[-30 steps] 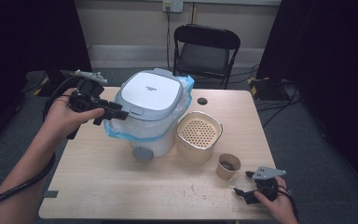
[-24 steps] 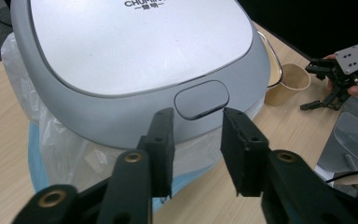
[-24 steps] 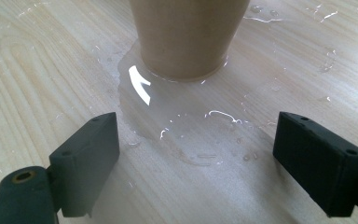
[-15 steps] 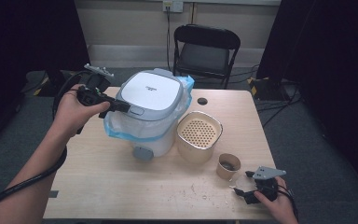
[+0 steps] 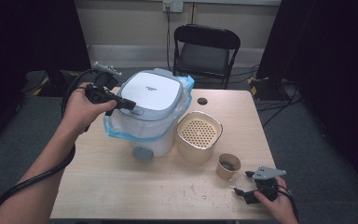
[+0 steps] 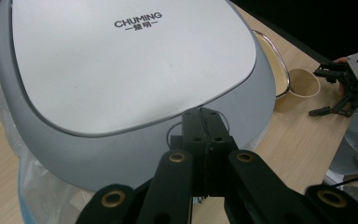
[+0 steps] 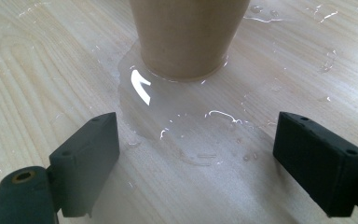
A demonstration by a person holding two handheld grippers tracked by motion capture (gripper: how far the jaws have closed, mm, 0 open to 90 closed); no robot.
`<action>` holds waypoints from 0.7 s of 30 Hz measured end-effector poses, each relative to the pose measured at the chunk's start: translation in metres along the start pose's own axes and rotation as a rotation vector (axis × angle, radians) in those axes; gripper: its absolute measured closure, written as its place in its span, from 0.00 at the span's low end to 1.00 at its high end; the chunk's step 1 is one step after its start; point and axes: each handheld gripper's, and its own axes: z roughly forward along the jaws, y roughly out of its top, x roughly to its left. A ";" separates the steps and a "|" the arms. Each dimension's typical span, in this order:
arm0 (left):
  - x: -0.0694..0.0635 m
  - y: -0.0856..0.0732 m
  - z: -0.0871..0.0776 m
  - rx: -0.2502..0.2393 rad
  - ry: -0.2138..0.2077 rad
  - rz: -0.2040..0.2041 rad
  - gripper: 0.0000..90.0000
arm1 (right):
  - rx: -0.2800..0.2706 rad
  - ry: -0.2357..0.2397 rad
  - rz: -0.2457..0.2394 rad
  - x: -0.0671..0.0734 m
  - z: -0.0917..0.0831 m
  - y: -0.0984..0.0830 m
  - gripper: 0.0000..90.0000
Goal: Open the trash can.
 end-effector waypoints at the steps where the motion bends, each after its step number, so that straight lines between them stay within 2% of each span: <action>1: 0.000 0.001 0.000 -0.002 -0.004 0.001 1.00 | -0.001 0.000 -0.001 0.000 0.000 0.000 0.15; 14: -0.002 0.001 0.009 0.024 -0.012 0.014 1.00 | 0.000 0.001 -0.001 0.000 0.000 0.000 0.15; 21: -0.001 0.001 0.013 0.013 -0.010 0.009 1.00 | 0.000 0.000 0.000 0.000 0.000 0.000 0.15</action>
